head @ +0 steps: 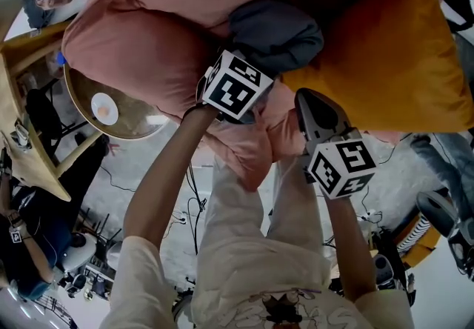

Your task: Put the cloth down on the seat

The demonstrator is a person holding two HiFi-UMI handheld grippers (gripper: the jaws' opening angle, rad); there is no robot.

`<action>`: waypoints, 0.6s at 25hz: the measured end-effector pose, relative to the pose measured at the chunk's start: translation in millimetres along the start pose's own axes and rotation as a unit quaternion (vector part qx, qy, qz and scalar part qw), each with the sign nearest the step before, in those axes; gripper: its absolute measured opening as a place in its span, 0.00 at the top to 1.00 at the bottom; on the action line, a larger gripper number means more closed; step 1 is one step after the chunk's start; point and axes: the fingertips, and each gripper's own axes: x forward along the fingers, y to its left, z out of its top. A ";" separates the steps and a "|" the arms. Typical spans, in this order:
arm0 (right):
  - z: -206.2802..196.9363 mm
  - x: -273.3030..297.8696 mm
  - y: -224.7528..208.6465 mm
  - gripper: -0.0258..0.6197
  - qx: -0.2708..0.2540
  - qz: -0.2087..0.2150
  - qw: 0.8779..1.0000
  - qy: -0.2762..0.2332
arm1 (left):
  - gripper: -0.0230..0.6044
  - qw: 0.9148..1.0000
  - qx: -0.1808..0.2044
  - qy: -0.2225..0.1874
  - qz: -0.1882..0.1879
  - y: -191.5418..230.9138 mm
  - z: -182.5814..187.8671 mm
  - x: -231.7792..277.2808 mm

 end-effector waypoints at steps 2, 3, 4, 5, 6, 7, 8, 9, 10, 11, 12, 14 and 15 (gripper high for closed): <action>-1.2 1.6 -1.2 0.93 0.001 0.000 1.000 0.002 | 0.40 1.000 0.000 0.000 -0.010 1.0 -0.9 4.0; -2.2 3.1 -1.3 0.93 0.003 0.001 1.000 0.003 | 0.40 1.000 -0.003 0.001 -0.014 2.8 -1.9 6.8; -3.0 4.7 -1.2 0.93 0.006 0.002 1.000 0.004 | 0.39 1.000 -0.005 0.005 -0.018 5.7 -3.4 10.4; -3.4 6.1 -1.2 0.93 0.008 0.002 1.000 0.005 | 0.39 1.000 -0.006 0.009 -0.019 9.1 -5.2 14.2; -3.7 6.9 -1.4 0.93 0.008 0.000 1.000 0.006 | 0.39 1.000 -0.005 0.013 -0.017 12.4 -6.9 17.8; -3.7 7.2 -1.7 0.93 0.007 -0.001 1.000 0.006 | 0.39 1.000 -0.001 0.016 -0.013 15.1 -8.5 20.8; -3.5 7.1 -1.9 0.93 0.006 -0.003 1.000 0.006 | 0.39 1.000 0.003 0.017 -0.010 16.9 -9.8 23.2; -3.2 6.8 -2.1 0.93 0.006 -0.004 1.000 0.006 | 0.39 1.000 0.008 0.015 -0.007 17.9 -10.6 25.1; -2.9 6.2 -2.3 0.93 0.005 -0.005 1.000 0.006 | 0.39 1.000 0.012 0.013 -0.007 18.2 -11.0 26.3; -2.9 5.4 -2.7 0.93 0.004 -0.006 1.000 0.006 | 0.39 1.000 0.013 0.010 -0.008 18.1 -10.9 27.0; -3.4 4.4 -3.3 0.93 0.004 -0.006 1.000 0.006 | 0.39 1.000 0.012 0.008 -0.010 17.8 -10.7 27.8; -5.5 2.0 -4.7 0.93 0.003 -0.007 1.000 0.007 | 0.39 1.000 0.010 0.007 -0.012 17.0 -10.9 30.8; -6.9 0.9 -5.1 0.93 0.004 -0.008 1.000 0.007 | 0.39 1.000 0.010 0.009 -0.011 16.8 -11.4 33.1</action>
